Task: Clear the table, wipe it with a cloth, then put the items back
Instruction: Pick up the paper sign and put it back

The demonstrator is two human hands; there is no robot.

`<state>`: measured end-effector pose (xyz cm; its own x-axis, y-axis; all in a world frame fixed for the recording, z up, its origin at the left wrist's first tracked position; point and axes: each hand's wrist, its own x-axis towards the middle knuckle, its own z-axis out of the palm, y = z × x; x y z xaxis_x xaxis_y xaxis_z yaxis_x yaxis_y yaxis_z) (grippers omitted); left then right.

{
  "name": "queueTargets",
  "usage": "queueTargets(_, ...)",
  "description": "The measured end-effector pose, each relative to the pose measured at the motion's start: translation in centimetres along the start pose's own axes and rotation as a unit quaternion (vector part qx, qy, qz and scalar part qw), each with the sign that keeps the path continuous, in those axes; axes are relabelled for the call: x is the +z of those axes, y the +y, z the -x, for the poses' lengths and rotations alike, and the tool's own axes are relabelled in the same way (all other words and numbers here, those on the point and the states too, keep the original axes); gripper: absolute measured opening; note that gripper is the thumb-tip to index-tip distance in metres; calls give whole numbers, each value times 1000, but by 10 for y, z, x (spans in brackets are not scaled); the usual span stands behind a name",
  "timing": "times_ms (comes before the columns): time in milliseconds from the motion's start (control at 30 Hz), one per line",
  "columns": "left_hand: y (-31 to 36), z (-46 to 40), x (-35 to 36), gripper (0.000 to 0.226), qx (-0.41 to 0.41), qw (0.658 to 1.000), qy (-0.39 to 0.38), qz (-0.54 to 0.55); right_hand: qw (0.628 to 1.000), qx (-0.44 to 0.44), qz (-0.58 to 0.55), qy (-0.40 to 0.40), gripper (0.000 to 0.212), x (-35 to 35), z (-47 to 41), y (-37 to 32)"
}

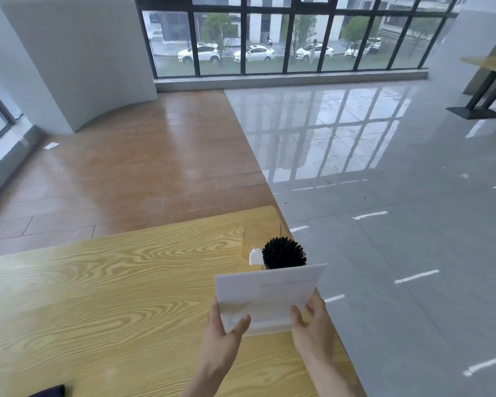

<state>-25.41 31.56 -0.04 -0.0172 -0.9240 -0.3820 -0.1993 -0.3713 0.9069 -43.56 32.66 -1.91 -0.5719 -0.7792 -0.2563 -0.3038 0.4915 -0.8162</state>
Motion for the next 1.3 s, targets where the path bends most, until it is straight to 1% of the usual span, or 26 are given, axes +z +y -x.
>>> queueTargets(133,-8,-12,-57,84,-18,998,57,-8,999,-35,32,-5,33,48,23,-27)
queueTargets(200,-11,-18,-90,89,-18,996,85,2,997,-56,48,-17,31,74,36,-43)
queueTargets(267,-11,-22,-128,85,-10,993,111,26,995,-73,58,-36,31,105,50,-62)
queueTargets(333,-9,-25,-167,77,-1,990,132,40,992,-89,67,-52,30,136,63,-83)
queueTargets(533,-17,-37,-312,65,23,977,196,86,984,-140,64,-89,24,252,115,-160)
queueTargets(767,-46,-60,-497,54,14,958,257,124,975,-160,62,-143,18,408,186,-249)
queueTargets(933,-65,-89,-607,47,7,944,290,156,963,-184,53,-191,21,505,225,-301)
queueTargets(1067,-70,-107,-673,50,1,936,310,165,956,-174,46,-230,20,566,243,-331)
queueTargets(1133,-71,-117,-701,55,-11,934,317,163,953,-171,51,-243,19,594,249,-341)
queueTargets(1200,-71,-128,-725,59,-10,931,327,164,950,-171,54,-256,24,618,254,-352)
queueTargets(1233,-69,-132,-734,58,-2,928,333,166,948,-171,51,-264,28,625,256,-356)
queueTargets(1300,-70,-143,-754,54,12,924,343,169,942,-172,48,-283,29,646,260,-363)
